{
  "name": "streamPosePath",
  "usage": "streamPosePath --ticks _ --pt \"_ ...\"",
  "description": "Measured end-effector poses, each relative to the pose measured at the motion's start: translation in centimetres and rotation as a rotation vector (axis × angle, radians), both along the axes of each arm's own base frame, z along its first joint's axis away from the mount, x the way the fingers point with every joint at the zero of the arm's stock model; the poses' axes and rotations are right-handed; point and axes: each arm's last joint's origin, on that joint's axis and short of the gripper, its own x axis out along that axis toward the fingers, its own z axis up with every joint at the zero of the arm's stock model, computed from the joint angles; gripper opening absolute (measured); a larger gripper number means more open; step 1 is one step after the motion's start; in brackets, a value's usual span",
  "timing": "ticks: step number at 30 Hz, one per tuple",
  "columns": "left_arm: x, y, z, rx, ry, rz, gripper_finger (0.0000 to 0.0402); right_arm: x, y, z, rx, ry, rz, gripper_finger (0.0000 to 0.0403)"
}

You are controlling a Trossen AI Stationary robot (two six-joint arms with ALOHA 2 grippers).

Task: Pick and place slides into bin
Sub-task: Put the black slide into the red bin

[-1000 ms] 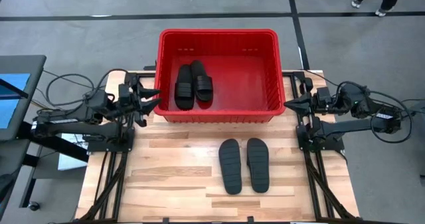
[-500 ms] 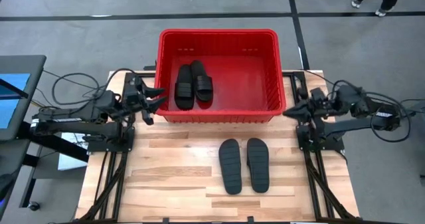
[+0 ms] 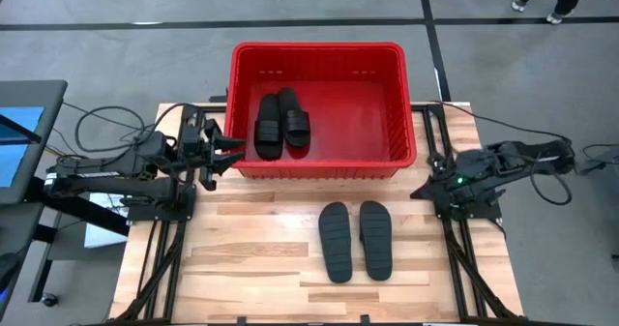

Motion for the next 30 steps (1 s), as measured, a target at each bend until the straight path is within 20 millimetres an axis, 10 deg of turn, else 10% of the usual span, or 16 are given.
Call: streamPosePath --ticks 18,30 --pt "0.0 -0.3 0.0 -0.006 -0.002 -0.091 0.0162 2.3 1.5 -7.1 0.069 0.184 -0.23 0.0011" --pt "0.0 -0.3 0.0 -0.04 -0.005 -0.105 0.0162 2.4 1.4 -10.8 0.062 0.21 -0.277 0.0171"
